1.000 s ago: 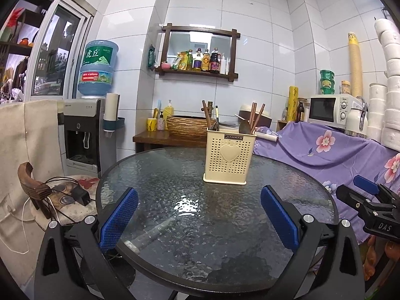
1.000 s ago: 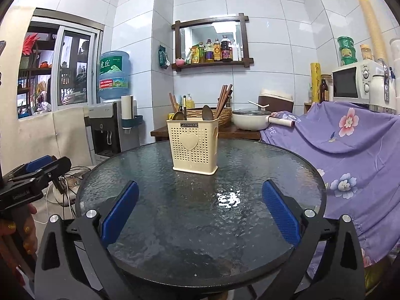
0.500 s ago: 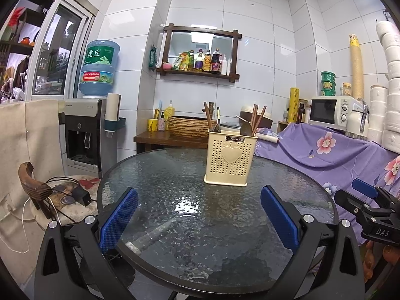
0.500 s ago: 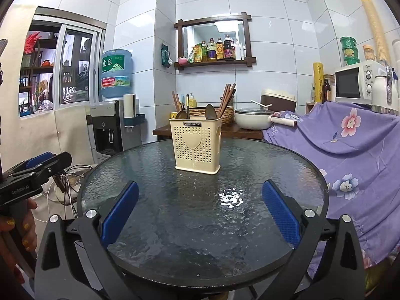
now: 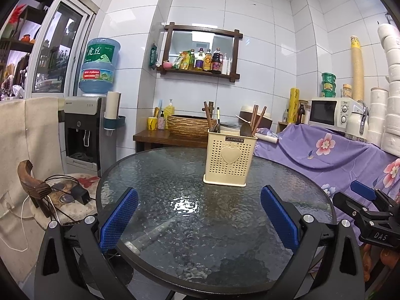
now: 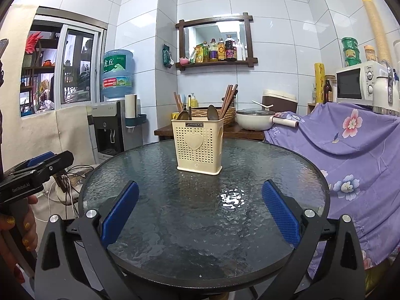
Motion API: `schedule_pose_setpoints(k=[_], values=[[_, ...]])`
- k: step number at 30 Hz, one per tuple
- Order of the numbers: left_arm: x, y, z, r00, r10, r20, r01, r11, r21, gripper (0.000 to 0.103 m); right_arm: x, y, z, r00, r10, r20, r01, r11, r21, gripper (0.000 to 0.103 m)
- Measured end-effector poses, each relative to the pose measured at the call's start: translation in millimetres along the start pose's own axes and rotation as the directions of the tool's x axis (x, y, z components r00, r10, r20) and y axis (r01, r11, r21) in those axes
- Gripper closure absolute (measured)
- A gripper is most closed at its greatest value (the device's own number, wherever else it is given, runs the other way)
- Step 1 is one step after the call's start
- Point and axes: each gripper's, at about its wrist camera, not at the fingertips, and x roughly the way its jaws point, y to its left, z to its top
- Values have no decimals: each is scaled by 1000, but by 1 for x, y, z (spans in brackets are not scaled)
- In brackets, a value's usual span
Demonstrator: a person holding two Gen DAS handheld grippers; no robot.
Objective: Organize utensils
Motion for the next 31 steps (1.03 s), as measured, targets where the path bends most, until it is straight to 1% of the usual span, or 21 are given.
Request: schedule_pose_setpoints(k=[7, 15, 20, 26, 31], values=[[1, 2, 2, 1000, 4, -3, -4, 1000, 1, 7, 0, 0, 0, 1000, 3, -1, -3, 1000, -1, 6], [4, 5, 3, 1000, 4, -31, -4, 1000, -19, 7, 1, 0, 1, 1000, 4, -8, -4, 1000, -5, 6], [5, 1, 3, 999, 38, -32, -37, 999, 8, 7, 3, -1, 1, 1000, 8, -16, -8, 1000, 0, 6], [9, -4, 2, 997, 50, -54, -49, 998, 37, 7, 6, -2, -1, 1000, 12, -28, -12, 1000, 5, 6], [10, -5, 2, 997, 50, -61, -48, 998, 38, 7, 8, -1, -2, 999, 14, -29, -14, 1000, 0, 6]])
